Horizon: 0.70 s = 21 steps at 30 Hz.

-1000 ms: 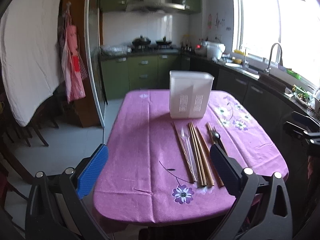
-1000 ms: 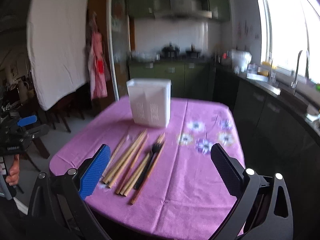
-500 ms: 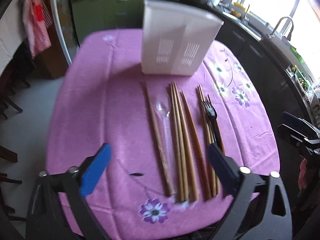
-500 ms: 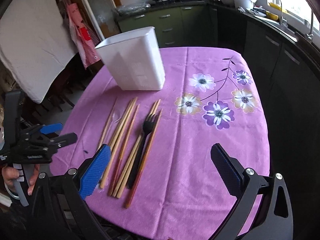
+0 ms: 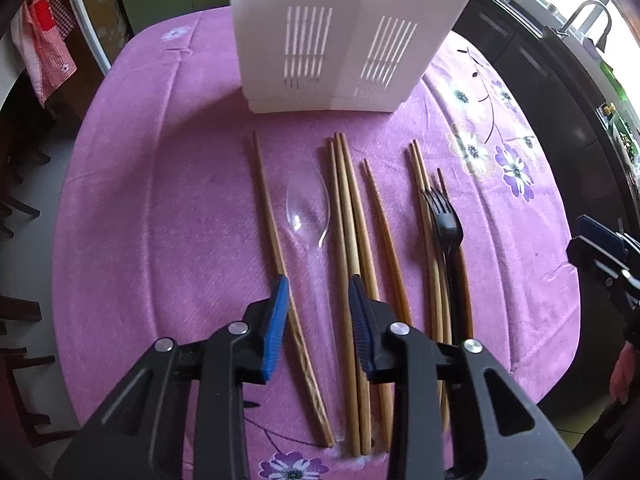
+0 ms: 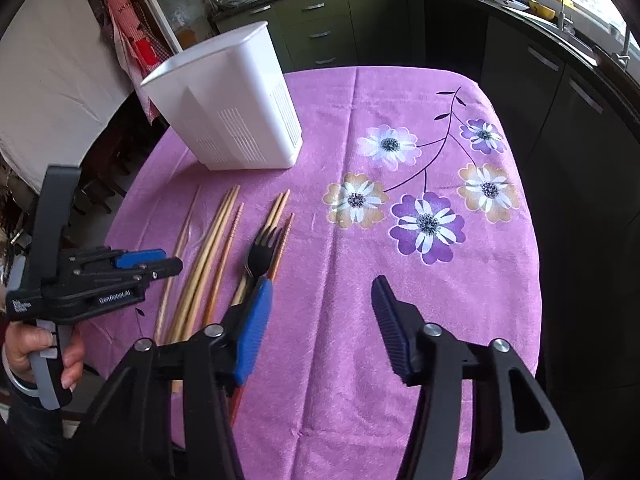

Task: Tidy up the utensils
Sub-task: 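Lower the left tool onto the clear spoon while the right tool lowers onto the black fork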

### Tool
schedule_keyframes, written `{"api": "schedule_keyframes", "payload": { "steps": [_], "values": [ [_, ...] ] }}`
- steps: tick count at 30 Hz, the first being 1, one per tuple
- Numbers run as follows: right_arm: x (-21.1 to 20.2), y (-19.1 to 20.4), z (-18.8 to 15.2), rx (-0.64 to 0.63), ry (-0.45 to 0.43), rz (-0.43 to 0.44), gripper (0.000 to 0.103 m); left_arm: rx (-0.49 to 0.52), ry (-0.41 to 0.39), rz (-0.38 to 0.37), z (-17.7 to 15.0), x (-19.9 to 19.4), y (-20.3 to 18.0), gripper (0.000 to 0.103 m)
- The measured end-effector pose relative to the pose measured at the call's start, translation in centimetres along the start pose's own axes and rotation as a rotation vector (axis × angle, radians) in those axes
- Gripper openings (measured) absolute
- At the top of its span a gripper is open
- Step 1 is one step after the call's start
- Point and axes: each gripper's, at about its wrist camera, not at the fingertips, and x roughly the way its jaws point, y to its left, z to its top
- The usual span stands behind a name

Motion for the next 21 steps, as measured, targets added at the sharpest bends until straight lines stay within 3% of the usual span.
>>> {"api": "schedule_keyframes", "payload": {
  "steps": [5, 11, 21],
  "values": [
    [0.4, 0.1, -0.1, -0.01, 0.003, -0.015, 0.037, 0.026, 0.006, 0.032, 0.4, 1.2, 0.2, 0.022],
    [0.3, 0.8, 0.1, -0.034, -0.001, -0.029, 0.028, 0.029, 0.03, 0.061, 0.9, 2.7, 0.6, 0.018],
    [0.7, 1.7, 0.1, -0.055, 0.014, -0.02, 0.026, 0.027, 0.05, 0.057, 1.4, 4.0, -0.3, 0.009]
  ]
}}
